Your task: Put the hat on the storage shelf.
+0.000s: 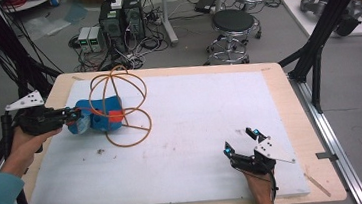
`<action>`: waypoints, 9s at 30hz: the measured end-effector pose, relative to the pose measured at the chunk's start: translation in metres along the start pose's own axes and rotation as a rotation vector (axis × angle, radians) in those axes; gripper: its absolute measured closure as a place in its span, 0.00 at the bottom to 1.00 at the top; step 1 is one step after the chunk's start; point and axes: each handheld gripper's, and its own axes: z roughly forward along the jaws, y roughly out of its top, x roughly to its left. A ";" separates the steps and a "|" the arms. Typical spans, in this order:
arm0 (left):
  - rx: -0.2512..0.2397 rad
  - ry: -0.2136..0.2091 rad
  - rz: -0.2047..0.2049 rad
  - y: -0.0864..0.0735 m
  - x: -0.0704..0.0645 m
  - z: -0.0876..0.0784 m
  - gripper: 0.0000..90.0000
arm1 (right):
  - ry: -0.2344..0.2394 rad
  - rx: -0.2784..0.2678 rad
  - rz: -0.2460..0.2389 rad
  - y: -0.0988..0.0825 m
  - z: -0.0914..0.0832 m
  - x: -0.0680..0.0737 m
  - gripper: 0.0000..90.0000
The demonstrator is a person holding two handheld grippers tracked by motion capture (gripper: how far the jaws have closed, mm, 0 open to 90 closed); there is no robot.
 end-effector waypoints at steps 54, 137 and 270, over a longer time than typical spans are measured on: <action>-0.061 -0.136 0.134 0.080 -0.132 -0.031 0.89 | 0.006 -0.003 0.011 0.000 0.000 -0.001 0.12; -0.013 0.025 0.067 0.174 -0.013 0.084 0.89 | 0.028 -0.002 -0.001 0.000 0.000 -0.001 0.12; -0.092 0.091 -0.016 0.072 -0.004 0.011 0.18 | 0.040 -0.008 -0.030 0.000 0.000 0.001 0.12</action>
